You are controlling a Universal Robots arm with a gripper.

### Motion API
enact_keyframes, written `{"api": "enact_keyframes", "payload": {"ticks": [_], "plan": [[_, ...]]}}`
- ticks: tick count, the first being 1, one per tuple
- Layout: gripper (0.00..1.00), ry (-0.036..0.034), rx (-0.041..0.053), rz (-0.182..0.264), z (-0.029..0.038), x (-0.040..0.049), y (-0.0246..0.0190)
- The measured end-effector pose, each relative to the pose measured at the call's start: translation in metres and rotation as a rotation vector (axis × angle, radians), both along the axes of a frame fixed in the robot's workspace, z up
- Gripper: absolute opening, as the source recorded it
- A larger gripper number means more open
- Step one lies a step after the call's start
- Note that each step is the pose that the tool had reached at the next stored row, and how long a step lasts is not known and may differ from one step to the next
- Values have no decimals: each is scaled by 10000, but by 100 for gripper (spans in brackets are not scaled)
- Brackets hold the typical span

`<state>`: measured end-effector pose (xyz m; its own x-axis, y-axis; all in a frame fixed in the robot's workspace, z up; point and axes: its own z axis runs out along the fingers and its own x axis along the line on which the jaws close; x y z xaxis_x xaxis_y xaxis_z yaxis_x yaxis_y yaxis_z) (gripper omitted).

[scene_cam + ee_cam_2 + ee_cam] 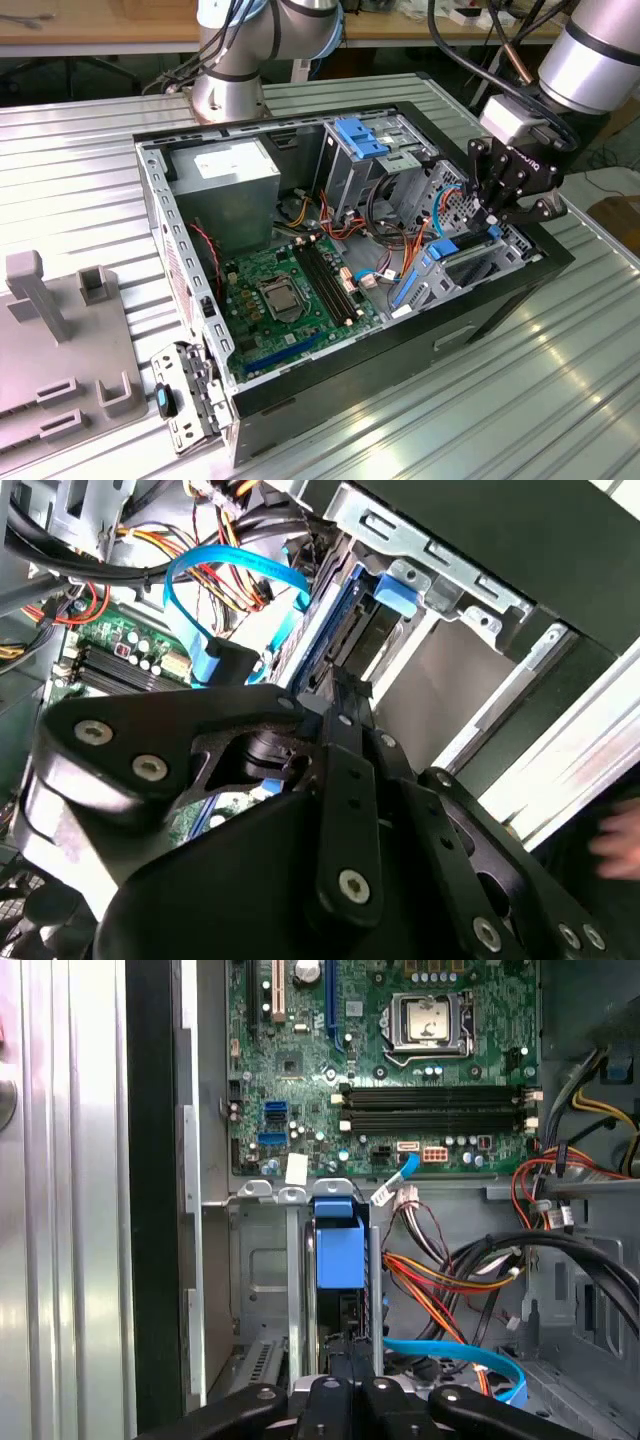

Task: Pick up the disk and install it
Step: 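Insert the disk into the insertion slot, then insert the first disk wire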

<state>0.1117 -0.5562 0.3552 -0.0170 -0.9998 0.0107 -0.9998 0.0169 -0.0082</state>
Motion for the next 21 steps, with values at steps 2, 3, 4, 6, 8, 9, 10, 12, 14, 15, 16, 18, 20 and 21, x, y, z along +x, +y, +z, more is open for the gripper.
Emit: {"api": "enact_keyframes", "payload": {"ticks": [2, 3, 4, 6, 8, 9, 10, 12, 14, 15, 16, 18, 20, 21], "plan": [[11, 0, -1, 0, 0, 1, 0], [11, 0, 0, 0, 0, 2, 0], [11, 0, 0, -1, 0, 2, 0], [11, -1, 0, 0, 0, 3, 0], [11, 0, 0, -1, 0, 4, 0], [11, 0, 0, 0, 0, 5, 0], [11, 0, 0, 0, 0, 5, 0], [11, 0, 1, 0, -1, 6, 0], [11, 0, 0, 0, 0, 7, 0], [11, 0, 0, 1, 0, 10, 0], [11, -1, 0, 1, 1, 13, -1], [11, 0, -97, -1, 62, 14, 0], [11, 0, -379, 1, 103, 16, 12], [11, 5, -487, 1, 103, 30, 12]]}}
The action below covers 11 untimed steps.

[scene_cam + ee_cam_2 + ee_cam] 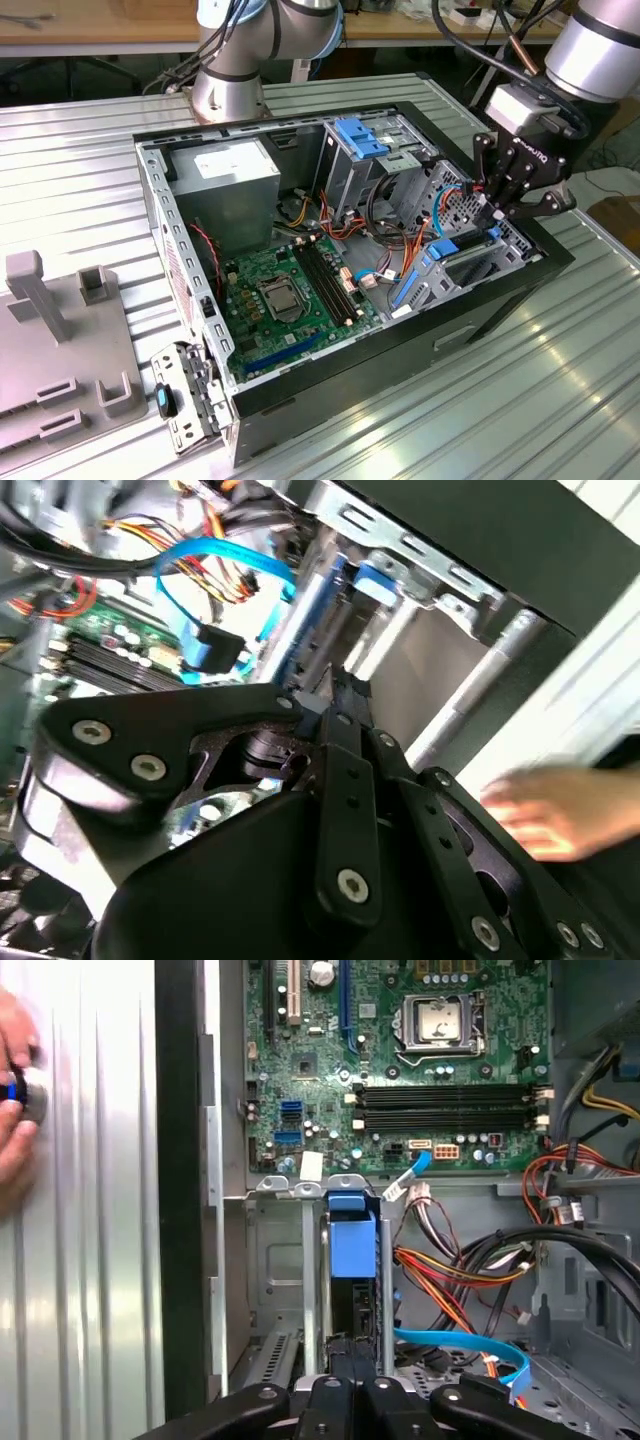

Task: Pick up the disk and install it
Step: 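Insert the first disk wire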

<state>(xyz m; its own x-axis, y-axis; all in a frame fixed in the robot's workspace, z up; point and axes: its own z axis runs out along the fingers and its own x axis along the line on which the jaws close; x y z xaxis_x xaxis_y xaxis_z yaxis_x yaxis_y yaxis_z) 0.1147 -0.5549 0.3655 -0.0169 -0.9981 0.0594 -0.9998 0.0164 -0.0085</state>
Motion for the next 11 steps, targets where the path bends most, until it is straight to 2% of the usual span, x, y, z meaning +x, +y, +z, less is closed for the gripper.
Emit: {"api": "enact_keyframes", "payload": {"ticks": [2, 6, 7, 11], "plan": [[11, 53, -52, 2, 2, 54, 7], [11, 178, -50, 107, 1, 295, 9], [11, 186, -51, 229, 1, 302, 10], [11, 208, -60, 1164, 2, 307, 9]]}}
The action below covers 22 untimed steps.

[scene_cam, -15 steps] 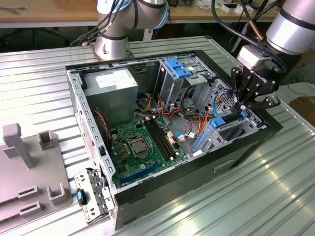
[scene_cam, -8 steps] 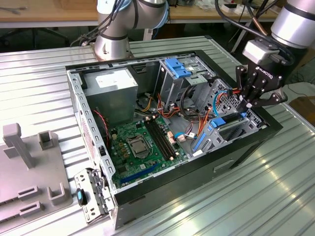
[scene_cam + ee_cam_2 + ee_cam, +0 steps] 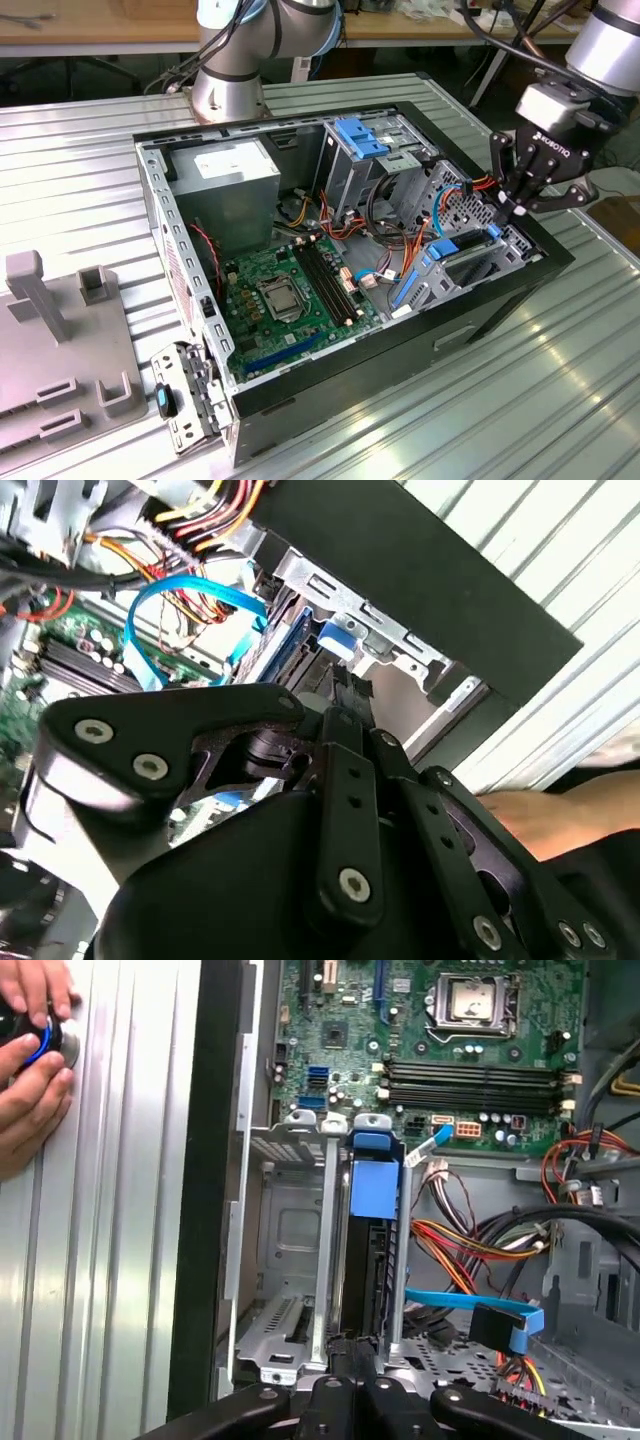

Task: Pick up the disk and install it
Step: 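Insert the first disk wire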

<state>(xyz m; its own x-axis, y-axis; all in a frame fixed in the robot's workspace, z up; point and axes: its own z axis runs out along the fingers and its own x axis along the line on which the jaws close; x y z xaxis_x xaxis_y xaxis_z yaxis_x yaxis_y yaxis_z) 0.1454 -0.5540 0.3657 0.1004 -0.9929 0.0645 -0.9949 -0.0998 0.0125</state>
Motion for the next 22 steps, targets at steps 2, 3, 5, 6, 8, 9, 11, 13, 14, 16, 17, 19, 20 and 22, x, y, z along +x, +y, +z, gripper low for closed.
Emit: {"api": "enact_keyframes", "payload": {"ticks": [2, 3, 5, 6, 8, 9, 11, 13, 14, 16, 17, 19, 20, 22], "plan": [[11, 0, 0, 348, 0, 2, 0], [11, 0, 1, 532, -1, 4, 0], [11, 0, 4, 791, -2, 13, 0], [11, 0, 6, 917, -1, 19, 0], [11, -1, 18, 1150, -1, 37, 0], [11, 0, 20, 1331, -2, 48, 0], [11, -1, 19, 1648, -1, 57, 0], [11, 0, 19, 1994, -1, 59, 0], [11, 0, 19, 2129, -2, 59, 0], [11, 1, 19, 2501, -1, 59, 0], [11, 1, 19, 2647, -2, 59, 0], [11, 1, 20, 3086, -2, 60, 0], [11, 1, 20, 3208, -2, 59, 0], [11, 2, 20, 3693, -2, 61, 0]]}}
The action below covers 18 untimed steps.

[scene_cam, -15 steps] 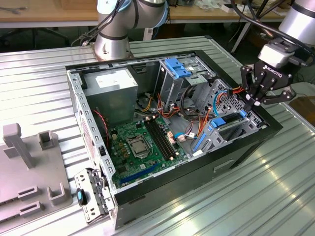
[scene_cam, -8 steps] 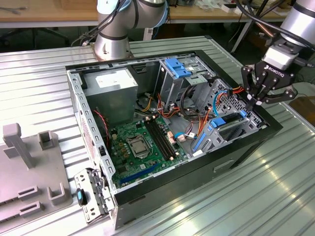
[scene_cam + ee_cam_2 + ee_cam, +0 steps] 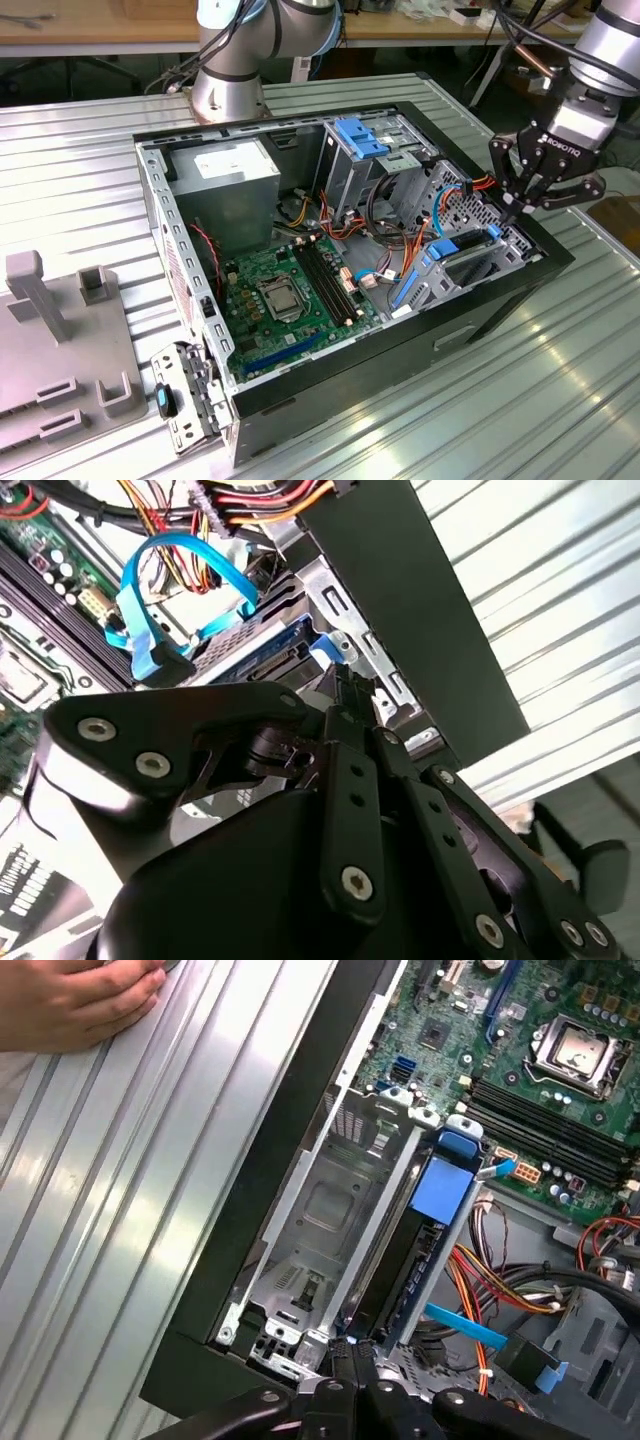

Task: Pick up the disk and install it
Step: 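Insert the first disk wire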

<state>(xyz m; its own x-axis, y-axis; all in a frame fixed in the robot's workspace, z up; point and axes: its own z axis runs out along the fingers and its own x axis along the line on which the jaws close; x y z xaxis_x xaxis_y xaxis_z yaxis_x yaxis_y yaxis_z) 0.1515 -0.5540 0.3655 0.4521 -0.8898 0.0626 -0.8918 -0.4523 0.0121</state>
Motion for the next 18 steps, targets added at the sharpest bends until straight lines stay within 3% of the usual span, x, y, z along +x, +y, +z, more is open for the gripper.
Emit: {"api": "enact_keyframes", "payload": {"ticks": [4, 8, 16, 18], "plan": [[11, 0, -1, 761, 0, 14, -1], [11, 0, -1, 831, 0, 58, 22], [11, 1, -34, 831, 13, 77, 247], [11, 3, -78, 846, 20, 84, 342]]}}
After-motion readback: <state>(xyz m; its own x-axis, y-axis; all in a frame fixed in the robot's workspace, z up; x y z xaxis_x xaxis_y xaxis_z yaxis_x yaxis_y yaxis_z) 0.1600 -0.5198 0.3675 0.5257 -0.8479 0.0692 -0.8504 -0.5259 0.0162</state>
